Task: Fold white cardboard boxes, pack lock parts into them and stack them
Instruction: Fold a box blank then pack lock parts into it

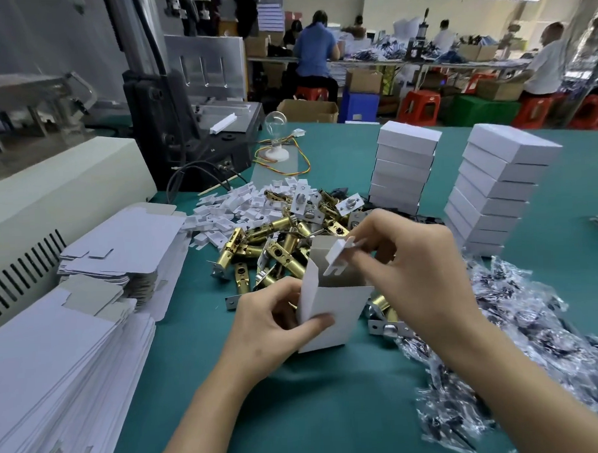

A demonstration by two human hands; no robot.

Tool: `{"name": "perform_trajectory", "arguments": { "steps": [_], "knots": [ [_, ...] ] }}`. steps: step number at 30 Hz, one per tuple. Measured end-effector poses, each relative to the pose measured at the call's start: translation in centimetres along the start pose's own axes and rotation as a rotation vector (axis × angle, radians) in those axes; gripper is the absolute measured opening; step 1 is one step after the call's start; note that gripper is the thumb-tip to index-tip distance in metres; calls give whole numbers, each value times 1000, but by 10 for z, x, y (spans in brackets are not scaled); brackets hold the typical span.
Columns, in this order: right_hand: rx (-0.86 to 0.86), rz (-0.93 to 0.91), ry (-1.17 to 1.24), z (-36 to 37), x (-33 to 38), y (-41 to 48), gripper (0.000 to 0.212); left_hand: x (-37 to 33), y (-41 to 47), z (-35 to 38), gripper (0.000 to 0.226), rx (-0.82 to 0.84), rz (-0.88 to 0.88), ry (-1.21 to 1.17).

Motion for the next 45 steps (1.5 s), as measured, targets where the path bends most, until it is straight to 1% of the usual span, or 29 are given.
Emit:
{"name": "perform_trajectory", "arguments": {
  "steps": [2,5,7,12,16,18,19,21,23,24,25,28,31,33,36,41,45],
  "knots": [
    [-2,7,-86,-4,1,2,13,0,0,0,33,-11,-4,-9],
    [144,-15,-229,0,6,3,16,-2,0,-1,34,-32,-9,-27],
    [251,1,-204,3,7,5,20,-3,0,-1,36,-20,-8,-31],
    [419,46,-148,6,3,9,17,-3,-1,-1,35,1,-16,-35],
    [517,-2,-151,10,3,9,24,-3,0,-1,34,3,-35,-53],
    [500,-17,-93,11,0,10,20,-2,0,-2,35,5,-47,-59],
    [448,-3,-15,8,-3,11,18,-2,0,-2,36,7,-51,-59],
    [260,59,149,-1,-17,17,13,-1,0,-3,36,10,-59,-54],
    [101,137,162,-8,-45,29,12,0,0,-4,36,8,-71,-46],
    [82,179,100,-8,-63,37,12,0,0,-4,36,8,-78,-43],
    [111,219,6,-5,-83,44,13,0,0,-4,35,8,-85,-43],
    [337,290,-285,12,-139,61,18,-1,0,-4,36,13,-102,-51],
    [510,259,-471,31,-171,70,31,-1,1,-4,37,12,-104,-44],
    [604,234,-540,42,-183,75,39,0,1,-4,37,13,-103,-39],
    [698,260,-557,53,-194,77,38,0,1,-4,36,19,-98,-33],
    [717,288,-488,62,-198,83,34,0,1,-4,38,22,-94,-24],
    [744,323,-452,68,-198,83,41,0,2,-4,38,17,-92,-11]
  ]
}}
Point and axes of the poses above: each hand's wrist, its own y-axis towards the middle knuckle, its own z-axis out of the palm, x = y × z, the point moved 2 cm from there along y, towards the middle knuckle, and after that the axes turned 6 degrees about -z, right-handed, at the moved point
